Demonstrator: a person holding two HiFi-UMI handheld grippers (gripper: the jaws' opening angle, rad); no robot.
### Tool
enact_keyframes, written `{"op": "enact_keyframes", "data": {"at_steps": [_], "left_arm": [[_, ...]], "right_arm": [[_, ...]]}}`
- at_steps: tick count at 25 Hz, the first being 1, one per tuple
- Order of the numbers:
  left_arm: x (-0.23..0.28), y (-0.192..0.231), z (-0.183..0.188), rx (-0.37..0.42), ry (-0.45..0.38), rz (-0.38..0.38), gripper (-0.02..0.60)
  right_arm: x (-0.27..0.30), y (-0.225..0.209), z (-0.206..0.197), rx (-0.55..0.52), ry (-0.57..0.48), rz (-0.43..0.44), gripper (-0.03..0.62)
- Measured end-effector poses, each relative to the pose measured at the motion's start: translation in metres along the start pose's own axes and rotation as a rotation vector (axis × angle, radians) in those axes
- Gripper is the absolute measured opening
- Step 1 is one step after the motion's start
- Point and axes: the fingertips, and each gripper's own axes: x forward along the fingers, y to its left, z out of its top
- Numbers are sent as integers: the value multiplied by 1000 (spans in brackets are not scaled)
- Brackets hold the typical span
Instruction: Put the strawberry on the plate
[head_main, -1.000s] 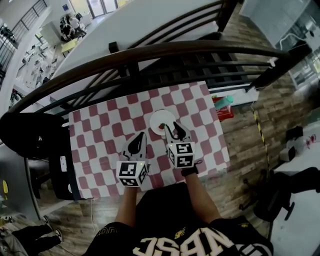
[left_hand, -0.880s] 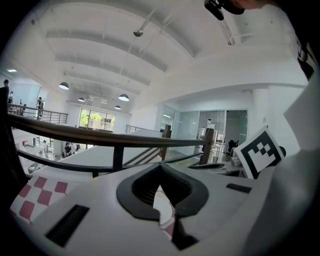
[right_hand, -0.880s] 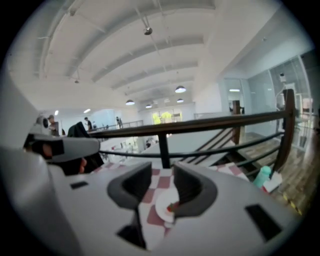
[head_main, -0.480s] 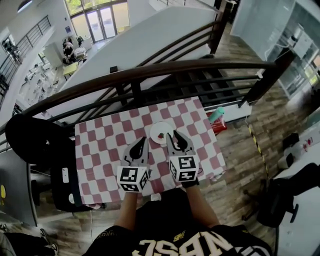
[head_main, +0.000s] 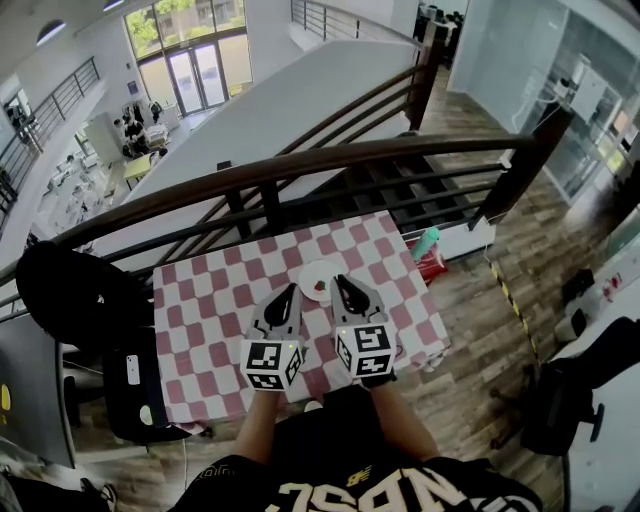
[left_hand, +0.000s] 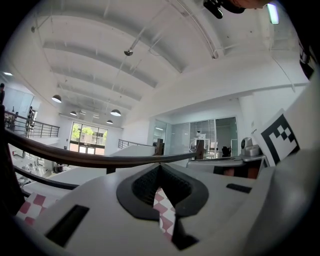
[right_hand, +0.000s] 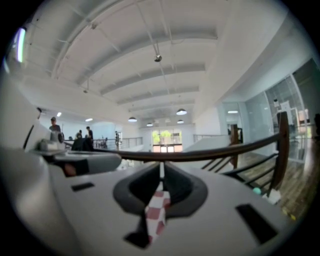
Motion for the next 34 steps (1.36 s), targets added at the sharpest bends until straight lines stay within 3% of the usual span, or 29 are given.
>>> {"op": "enact_keyframes", "data": {"at_steps": [14, 20, 34], "left_arm": [[-7, -2, -1, -14, -7, -32, 9], [0, -10, 0, -7, -13, -50, 9], [32, -4, -10, -52, 16, -12, 9]], "right_arm": [[-11, 19, 7, -73, -10, -22, 18], [-11, 12, 14, -86, -19, -42, 18], [8, -18, 2, -84, 39, -28, 18]]}}
